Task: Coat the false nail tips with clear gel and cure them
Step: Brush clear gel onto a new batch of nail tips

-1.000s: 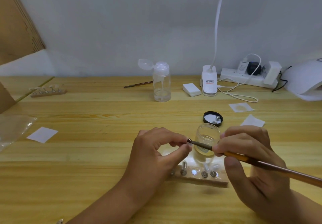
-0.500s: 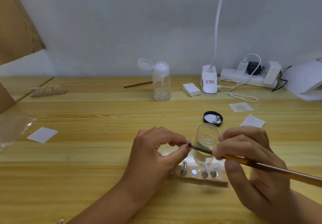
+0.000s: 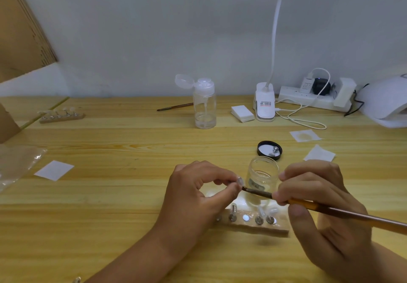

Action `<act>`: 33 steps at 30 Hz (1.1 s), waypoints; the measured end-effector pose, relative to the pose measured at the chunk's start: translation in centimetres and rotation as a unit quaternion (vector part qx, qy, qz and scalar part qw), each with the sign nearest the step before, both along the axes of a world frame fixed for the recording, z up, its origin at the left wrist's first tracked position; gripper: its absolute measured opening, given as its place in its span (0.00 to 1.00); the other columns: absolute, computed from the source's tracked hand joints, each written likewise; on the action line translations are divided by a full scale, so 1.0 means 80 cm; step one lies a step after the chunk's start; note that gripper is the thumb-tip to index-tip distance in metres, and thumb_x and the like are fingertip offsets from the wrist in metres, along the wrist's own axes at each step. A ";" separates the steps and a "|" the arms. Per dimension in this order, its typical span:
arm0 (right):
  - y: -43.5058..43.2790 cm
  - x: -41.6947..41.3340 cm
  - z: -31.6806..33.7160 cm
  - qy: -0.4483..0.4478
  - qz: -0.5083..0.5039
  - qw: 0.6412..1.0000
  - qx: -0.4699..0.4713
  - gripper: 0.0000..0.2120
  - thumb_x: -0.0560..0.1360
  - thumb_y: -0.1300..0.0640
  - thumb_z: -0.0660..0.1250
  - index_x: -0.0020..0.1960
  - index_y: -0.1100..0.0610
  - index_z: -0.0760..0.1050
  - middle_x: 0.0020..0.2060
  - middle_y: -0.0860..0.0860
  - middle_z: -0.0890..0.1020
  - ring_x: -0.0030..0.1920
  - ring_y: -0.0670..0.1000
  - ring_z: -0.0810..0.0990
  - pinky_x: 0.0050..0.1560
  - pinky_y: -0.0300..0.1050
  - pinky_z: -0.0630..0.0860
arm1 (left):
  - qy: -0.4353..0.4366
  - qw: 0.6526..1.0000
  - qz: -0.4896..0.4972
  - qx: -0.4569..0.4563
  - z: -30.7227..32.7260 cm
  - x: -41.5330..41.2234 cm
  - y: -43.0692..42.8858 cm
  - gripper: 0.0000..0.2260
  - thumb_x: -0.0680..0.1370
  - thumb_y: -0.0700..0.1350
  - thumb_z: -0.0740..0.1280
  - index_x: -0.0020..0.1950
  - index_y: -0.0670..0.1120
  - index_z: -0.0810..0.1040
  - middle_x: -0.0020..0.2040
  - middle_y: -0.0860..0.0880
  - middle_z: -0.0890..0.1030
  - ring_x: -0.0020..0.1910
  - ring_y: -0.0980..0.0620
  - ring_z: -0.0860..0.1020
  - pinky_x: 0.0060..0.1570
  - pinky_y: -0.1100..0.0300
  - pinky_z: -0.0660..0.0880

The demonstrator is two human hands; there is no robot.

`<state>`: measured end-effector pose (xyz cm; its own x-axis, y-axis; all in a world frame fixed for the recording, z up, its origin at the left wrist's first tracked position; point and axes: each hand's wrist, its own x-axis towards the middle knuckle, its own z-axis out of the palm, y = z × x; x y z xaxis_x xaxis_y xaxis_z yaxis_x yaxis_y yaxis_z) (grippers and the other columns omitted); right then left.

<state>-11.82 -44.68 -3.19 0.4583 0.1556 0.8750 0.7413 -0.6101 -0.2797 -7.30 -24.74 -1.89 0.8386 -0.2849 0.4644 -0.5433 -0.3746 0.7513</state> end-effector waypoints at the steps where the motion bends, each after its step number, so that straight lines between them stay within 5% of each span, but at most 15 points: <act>1: 0.000 0.000 0.001 -0.001 -0.002 1.000 0.003 0.09 0.83 0.51 0.57 0.50 0.51 0.74 0.42 0.39 0.78 0.53 0.46 0.77 0.54 0.46 0.67 | -0.001 1.000 0.000 -0.001 0.000 0.000 0.000 0.02 0.69 0.51 0.73 0.39 0.55 0.85 0.39 0.63 0.83 0.44 0.58 0.80 0.54 0.64 0.66; 13: 0.002 0.001 0.001 0.005 0.002 1.000 0.022 0.10 0.83 0.50 0.57 0.49 0.51 0.75 0.41 0.40 0.78 0.52 0.45 0.77 0.52 0.47 0.68 | 0.000 1.000 -0.004 -0.011 -0.002 0.000 0.000 0.02 0.69 0.51 0.74 0.39 0.55 0.85 0.38 0.62 0.83 0.44 0.57 0.81 0.55 0.59 0.68; 33: 0.005 0.001 0.001 -0.002 0.008 0.999 0.032 0.10 0.82 0.51 0.60 0.47 0.50 0.78 0.39 0.42 0.82 0.52 0.46 0.78 0.46 0.54 0.72 | -0.004 1.000 0.006 -0.022 -0.008 0.002 0.004 0.03 0.71 0.51 0.76 0.42 0.59 0.86 0.40 0.64 0.84 0.47 0.61 0.81 0.52 0.72 0.65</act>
